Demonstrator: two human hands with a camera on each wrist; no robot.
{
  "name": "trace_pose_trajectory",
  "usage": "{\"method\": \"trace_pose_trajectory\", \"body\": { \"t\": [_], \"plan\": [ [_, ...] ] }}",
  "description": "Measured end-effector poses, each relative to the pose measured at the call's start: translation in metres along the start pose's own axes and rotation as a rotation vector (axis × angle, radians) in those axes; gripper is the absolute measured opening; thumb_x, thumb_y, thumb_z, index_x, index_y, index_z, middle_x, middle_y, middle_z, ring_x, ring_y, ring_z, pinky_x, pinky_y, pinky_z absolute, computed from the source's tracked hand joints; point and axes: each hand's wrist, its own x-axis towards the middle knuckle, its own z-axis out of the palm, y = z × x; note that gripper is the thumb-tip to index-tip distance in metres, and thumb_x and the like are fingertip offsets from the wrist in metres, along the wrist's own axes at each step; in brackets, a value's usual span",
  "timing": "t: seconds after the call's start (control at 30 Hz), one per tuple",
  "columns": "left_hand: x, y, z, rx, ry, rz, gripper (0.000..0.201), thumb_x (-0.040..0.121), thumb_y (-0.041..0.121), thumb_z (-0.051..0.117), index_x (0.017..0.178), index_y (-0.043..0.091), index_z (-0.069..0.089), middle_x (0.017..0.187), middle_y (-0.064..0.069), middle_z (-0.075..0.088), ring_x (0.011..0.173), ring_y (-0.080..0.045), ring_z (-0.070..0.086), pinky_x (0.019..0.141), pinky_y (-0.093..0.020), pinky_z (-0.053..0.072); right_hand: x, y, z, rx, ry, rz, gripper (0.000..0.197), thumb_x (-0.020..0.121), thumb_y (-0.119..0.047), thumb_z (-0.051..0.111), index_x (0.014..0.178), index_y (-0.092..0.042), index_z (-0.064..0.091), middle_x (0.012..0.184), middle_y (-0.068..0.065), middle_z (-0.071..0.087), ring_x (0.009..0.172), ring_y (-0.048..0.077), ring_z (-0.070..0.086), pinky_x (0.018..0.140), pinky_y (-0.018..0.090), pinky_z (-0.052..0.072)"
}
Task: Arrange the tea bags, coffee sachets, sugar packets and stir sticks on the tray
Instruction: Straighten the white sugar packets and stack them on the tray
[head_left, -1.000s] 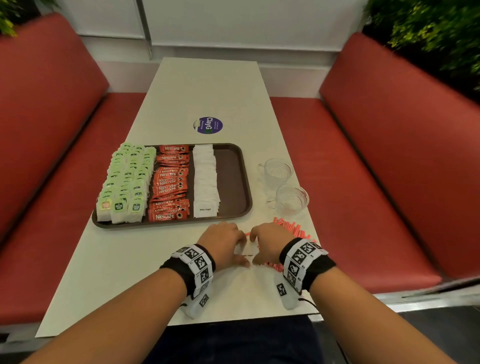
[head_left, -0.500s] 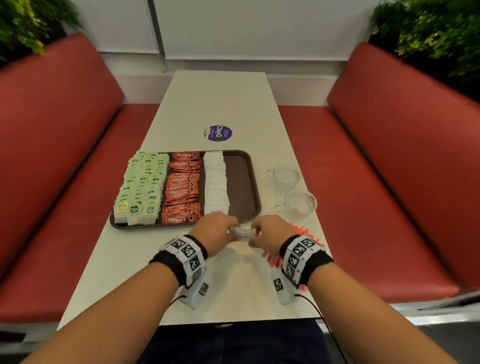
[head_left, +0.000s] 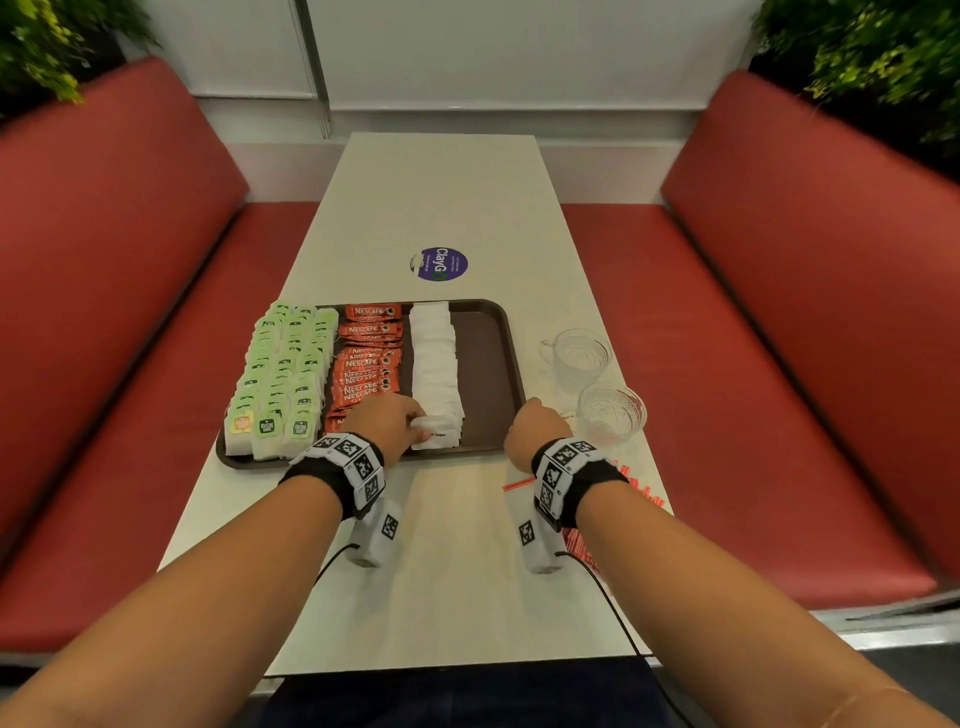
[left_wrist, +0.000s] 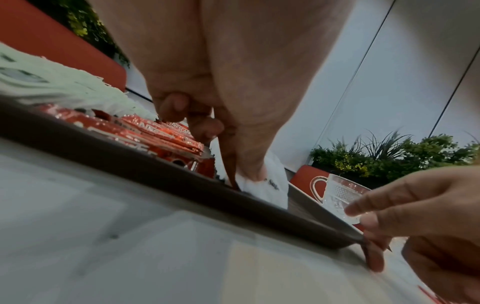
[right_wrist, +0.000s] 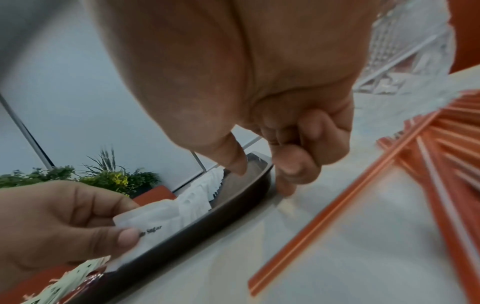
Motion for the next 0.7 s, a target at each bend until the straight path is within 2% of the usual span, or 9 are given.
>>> {"method": "trace_pose_trajectory", "body": {
  "t": [0.1, 0.23, 0.33, 0.4, 0.47, 0.57, 0.7],
  "plan": [
    [0.007, 0.000, -0.001, 0.012, -0.035, -0.056, 0.023, 0.086, 0.040, 0.074, 0.098, 0.021, 0.072, 0.094, 0.002, 0.067, 0.087, -0.018, 0.059, 0.076, -0.028, 0.046, 0.004, -0.003, 0.001, -0.069, -0.028, -0.016, 0.028, 0.098, -0.013, 0.052, 0.123, -0.002, 0.055, 0.126, 0.013, 0.062, 0.116, 0.027, 0.061, 0.092, 0.030, 0.048],
    [0.009, -0.001, 0.000, 0.070, -0.016, -0.147, 0.043, 0.077, 0.049, 0.079, 0.106, 0.021, 0.064, 0.102, 0.001, 0.066, 0.095, -0.021, 0.062, 0.085, -0.036, 0.053, 0.006, -0.004, 0.002, -0.059, -0.003, 0.013, 0.031, 0.096, -0.014, 0.054, 0.125, -0.003, 0.051, 0.127, 0.013, 0.060, 0.116, 0.027, 0.060, 0.091, 0.030, 0.047],
    [0.009, 0.004, -0.002, -0.015, 0.065, -0.175, 0.055, 0.072, 0.054, 0.081, 0.102, 0.017, 0.053, 0.094, 0.000, 0.061, 0.086, -0.021, 0.058, 0.071, -0.033, 0.047, 0.005, -0.004, 0.004, -0.050, -0.019, 0.021, 0.036, 0.095, -0.015, 0.056, 0.127, -0.001, 0.048, 0.128, 0.014, 0.059, 0.116, 0.028, 0.060, 0.091, 0.031, 0.048],
    [0.013, 0.010, -0.002, -0.098, 0.123, -0.192, 0.062, 0.076, 0.062, 0.074, 0.106, 0.015, 0.049, 0.097, -0.002, 0.058, 0.087, -0.022, 0.057, 0.068, -0.032, 0.043, 0.003, -0.004, 0.006, -0.039, -0.033, 0.017, 0.036, 0.095, -0.016, 0.055, 0.127, -0.001, 0.047, 0.126, 0.014, 0.059, 0.114, 0.028, 0.060, 0.090, 0.031, 0.049],
    [0.020, 0.020, 0.003, -0.127, 0.169, -0.206, 0.074, 0.077, 0.067, 0.069, 0.118, 0.010, 0.048, 0.112, -0.008, 0.056, 0.098, -0.027, 0.058, 0.076, -0.035, 0.048, 0.002, -0.003, 0.008, -0.024, -0.039, 0.018, 0.037, 0.095, -0.019, 0.056, 0.127, -0.002, 0.046, 0.124, 0.014, 0.059, 0.112, 0.029, 0.061, 0.087, 0.033, 0.049],
    [0.028, 0.037, 0.016, -0.065, 0.152, -0.257, 0.094, 0.073, 0.066, 0.073, 0.136, 0.006, 0.037, 0.136, -0.016, 0.041, 0.117, -0.034, 0.055, 0.092, -0.041, 0.050, 0.002, -0.001, 0.008, -0.013, -0.045, 0.022, 0.037, 0.094, -0.018, 0.056, 0.126, -0.004, 0.046, 0.123, 0.015, 0.059, 0.109, 0.030, 0.062, 0.084, 0.033, 0.050],
    [0.040, 0.045, 0.023, -0.032, 0.113, -0.328, 0.090, 0.072, 0.057, 0.078, 0.135, 0.008, 0.036, 0.135, -0.016, 0.039, 0.117, -0.036, 0.054, 0.091, -0.042, 0.050, 0.002, 0.000, 0.006, -0.016, -0.052, 0.007, 0.036, 0.094, -0.016, 0.055, 0.126, -0.003, 0.045, 0.124, 0.015, 0.059, 0.111, 0.030, 0.061, 0.085, 0.033, 0.049]
  ]
}}
